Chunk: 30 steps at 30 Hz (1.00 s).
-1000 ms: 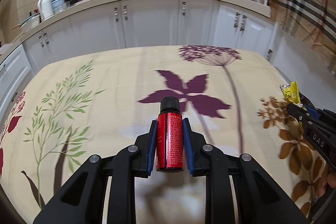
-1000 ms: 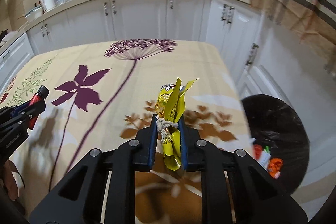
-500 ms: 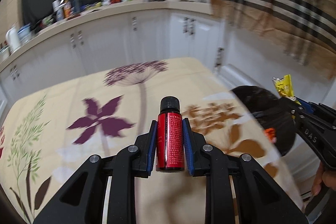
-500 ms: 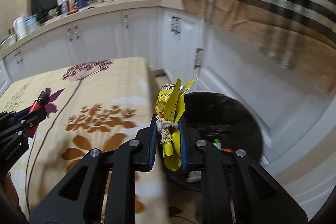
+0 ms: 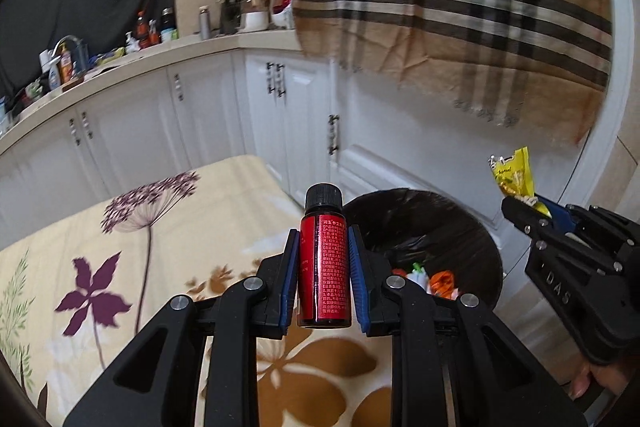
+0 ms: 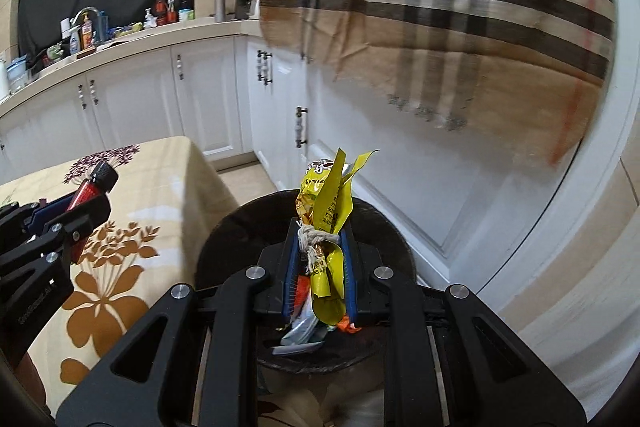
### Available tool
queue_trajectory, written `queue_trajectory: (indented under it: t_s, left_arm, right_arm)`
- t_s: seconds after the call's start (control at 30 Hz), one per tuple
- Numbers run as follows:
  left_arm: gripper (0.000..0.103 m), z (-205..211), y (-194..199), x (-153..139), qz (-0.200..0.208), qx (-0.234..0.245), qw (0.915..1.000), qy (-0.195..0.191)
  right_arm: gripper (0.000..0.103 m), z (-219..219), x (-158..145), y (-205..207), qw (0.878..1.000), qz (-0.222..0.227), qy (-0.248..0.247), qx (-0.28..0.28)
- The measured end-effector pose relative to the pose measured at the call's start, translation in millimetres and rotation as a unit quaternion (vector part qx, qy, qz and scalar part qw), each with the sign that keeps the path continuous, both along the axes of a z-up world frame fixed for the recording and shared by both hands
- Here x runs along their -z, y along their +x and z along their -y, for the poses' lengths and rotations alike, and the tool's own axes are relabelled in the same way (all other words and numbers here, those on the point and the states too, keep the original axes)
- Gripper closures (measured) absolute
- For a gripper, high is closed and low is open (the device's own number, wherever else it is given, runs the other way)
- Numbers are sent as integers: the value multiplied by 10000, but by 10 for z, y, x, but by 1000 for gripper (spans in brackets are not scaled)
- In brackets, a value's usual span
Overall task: Collect trash
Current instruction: 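Open both tools to drop the yellow wrapper and red bottle into the bin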
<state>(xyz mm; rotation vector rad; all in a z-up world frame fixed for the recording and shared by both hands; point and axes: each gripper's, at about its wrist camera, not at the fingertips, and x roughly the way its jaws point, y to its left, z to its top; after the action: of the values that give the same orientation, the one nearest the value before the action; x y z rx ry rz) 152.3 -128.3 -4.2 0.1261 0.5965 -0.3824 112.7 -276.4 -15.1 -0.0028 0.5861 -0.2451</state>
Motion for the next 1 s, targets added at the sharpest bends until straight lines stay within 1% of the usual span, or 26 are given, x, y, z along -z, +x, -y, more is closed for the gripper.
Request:
queue_trajectory:
  t_s: [0.17, 0.37, 0.9, 1.0]
  left_arm:
    - [78, 179, 92, -5, 38, 97, 9999, 3]
    - [78, 298, 219, 27, 74, 136, 9999, 61]
    - [78, 578, 535, 120, 88, 260, 9995, 176]
    - [78, 620, 580, 140, 109, 284, 9993, 203]
  right_arm:
    - [85, 87, 11, 31, 10000, 25, 1, 97]
    - [85, 172, 48, 115, 9998, 37, 28, 197]
    - [85, 323, 223, 484, 9995, -103, 113, 280]
    - [80, 362, 274, 567, 9993, -167, 148, 300]
